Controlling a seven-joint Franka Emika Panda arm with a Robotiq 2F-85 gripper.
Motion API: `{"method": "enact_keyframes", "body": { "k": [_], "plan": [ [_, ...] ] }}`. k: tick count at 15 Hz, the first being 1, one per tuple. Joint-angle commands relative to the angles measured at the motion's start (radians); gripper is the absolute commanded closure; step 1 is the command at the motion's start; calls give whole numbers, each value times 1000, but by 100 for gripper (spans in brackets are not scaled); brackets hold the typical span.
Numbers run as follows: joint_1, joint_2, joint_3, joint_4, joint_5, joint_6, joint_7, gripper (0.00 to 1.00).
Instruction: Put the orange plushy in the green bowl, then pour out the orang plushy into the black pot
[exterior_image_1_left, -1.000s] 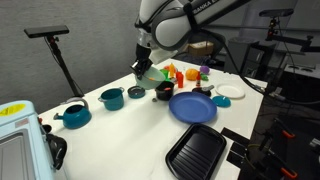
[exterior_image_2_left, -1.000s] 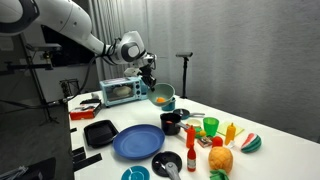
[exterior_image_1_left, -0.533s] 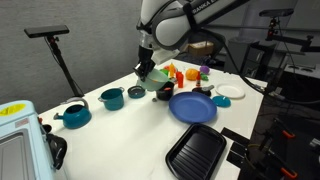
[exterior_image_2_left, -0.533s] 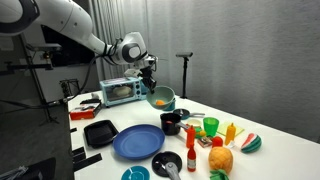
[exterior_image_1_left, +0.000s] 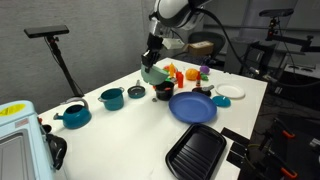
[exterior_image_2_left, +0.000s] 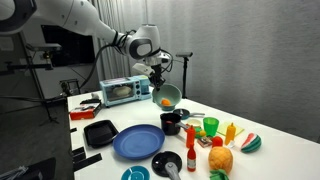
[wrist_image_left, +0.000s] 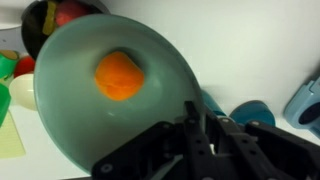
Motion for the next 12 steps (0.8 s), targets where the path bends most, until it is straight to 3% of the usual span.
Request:
{"method": "enact_keyframes", "body": {
  "k": [1, 6, 12],
  "plan": [
    [-103, 29, 94, 64, 179, -30, -208, 98],
    [-210, 77, 169, 110, 399, -158, -431, 98],
    [-294, 133, 143, 183, 584, -418, -526, 98]
  ]
}}
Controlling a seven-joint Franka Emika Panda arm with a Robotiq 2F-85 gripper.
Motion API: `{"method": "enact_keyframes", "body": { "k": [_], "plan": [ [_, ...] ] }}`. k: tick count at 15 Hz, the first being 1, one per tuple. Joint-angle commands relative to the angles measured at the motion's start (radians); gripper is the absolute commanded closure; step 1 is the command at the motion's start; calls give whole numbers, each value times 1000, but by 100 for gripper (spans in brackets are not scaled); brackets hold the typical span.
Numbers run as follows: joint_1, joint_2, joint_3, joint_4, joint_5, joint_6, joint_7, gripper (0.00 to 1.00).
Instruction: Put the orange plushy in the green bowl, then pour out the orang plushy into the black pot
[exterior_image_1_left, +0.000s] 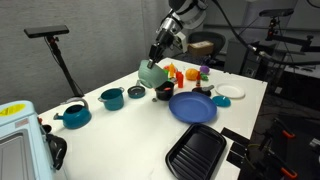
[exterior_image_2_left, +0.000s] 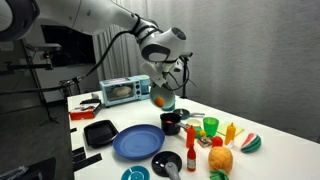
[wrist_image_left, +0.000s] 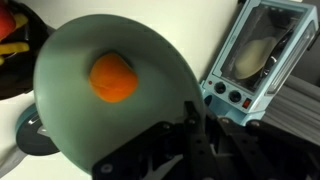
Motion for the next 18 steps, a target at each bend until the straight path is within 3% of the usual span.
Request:
{"method": "enact_keyframes", "body": {
  "k": [1, 6, 14, 16, 18],
  "plan": [
    [-51, 55, -8, 89, 124, -131, -66, 98],
    [-95, 94, -56, 117, 290, -241, -73, 98],
    [-110, 152, -144, 101, 501, -295, -75, 98],
    [-90, 150, -169, 99, 506, -294, -55, 98],
    [-26, 104, -216, 78, 437, -212, -36, 98]
  ]
}}
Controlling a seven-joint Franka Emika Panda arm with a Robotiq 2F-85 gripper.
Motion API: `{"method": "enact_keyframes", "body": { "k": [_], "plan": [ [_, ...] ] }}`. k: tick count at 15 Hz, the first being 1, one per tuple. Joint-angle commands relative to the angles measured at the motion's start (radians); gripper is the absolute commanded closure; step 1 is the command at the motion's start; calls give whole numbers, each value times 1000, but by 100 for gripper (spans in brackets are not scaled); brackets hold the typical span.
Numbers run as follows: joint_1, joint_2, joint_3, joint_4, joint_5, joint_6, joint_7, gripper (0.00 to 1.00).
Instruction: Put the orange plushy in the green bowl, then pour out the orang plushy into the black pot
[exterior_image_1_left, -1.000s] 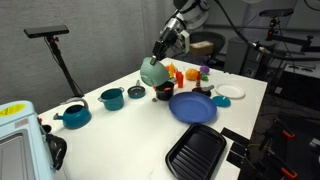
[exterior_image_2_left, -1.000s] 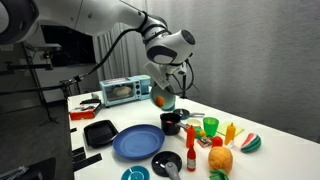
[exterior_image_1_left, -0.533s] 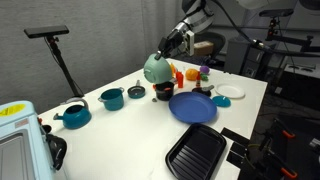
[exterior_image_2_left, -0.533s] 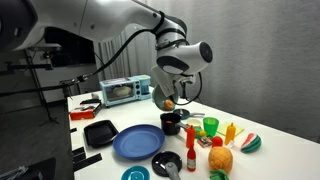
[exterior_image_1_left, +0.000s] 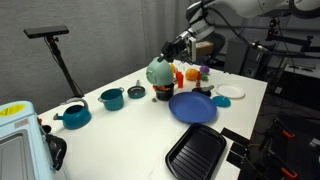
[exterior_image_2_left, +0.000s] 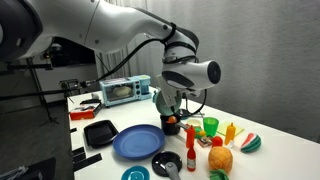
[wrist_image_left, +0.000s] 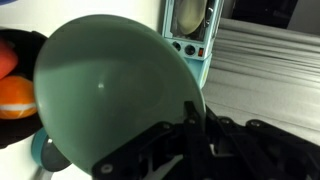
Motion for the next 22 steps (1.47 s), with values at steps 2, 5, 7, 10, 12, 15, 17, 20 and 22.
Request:
{"method": "enact_keyframes", "body": {
  "k": [2, 5, 7, 10, 12, 15, 17, 20, 22],
  "plan": [
    [129, -83, -84, -14, -78, 147, 41, 98],
    [219, -135, -88, -37, -139, 331, 69, 98],
    [287, -134, -86, -33, -221, 456, 108, 98],
    [389, -127, -76, -55, -392, 627, 193, 98],
    [451, -112, -71, -77, -530, 727, 266, 98],
    [532, -95, -69, -109, -781, 820, 400, 98],
    [589, -83, -92, -122, -944, 835, 486, 98],
    [662, -63, -126, -114, -1156, 771, 587, 98],
    [699, -54, -141, -104, -1268, 708, 622, 98]
  ]
}}
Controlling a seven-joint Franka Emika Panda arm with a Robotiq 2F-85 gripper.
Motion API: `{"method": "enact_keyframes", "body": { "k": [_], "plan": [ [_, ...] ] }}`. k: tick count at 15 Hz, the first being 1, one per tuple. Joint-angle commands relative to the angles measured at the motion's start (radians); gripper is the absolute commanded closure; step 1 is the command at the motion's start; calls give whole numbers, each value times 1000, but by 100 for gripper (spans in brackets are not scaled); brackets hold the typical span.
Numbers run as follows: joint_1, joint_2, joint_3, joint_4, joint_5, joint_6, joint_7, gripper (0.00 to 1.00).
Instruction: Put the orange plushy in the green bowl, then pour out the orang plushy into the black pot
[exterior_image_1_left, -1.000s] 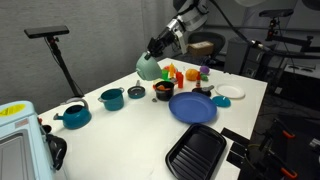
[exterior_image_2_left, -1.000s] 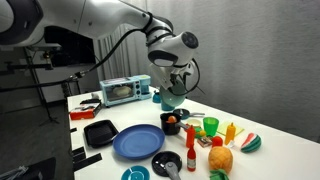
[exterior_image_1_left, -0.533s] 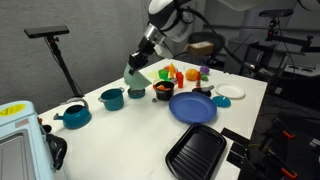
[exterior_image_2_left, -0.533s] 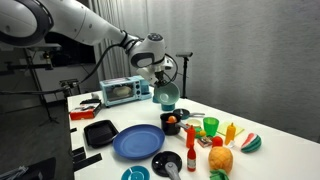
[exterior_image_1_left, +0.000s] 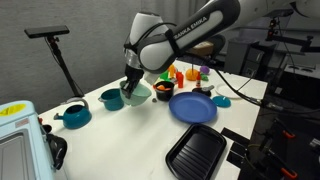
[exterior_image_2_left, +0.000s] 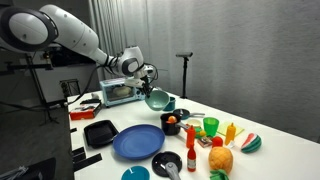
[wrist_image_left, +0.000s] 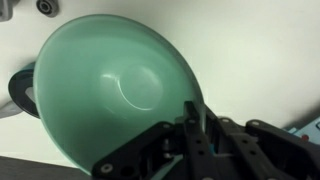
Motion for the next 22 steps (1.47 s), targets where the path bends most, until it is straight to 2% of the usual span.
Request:
{"method": "enact_keyframes", "body": {
  "k": [1, 3, 6, 14, 21, 22],
  "plan": [
    [67, 11, -41, 29, -182, -122, 62, 98],
    [77, 19, -24, 39, -251, -205, 33, 98],
    [43, 13, 57, 26, -246, -254, -77, 98],
    [51, 7, 147, -13, -301, -257, -341, 98],
    [51, 23, 197, -24, -299, -275, -451, 98],
    [52, 26, 194, -17, -299, -278, -446, 67]
  ]
}}
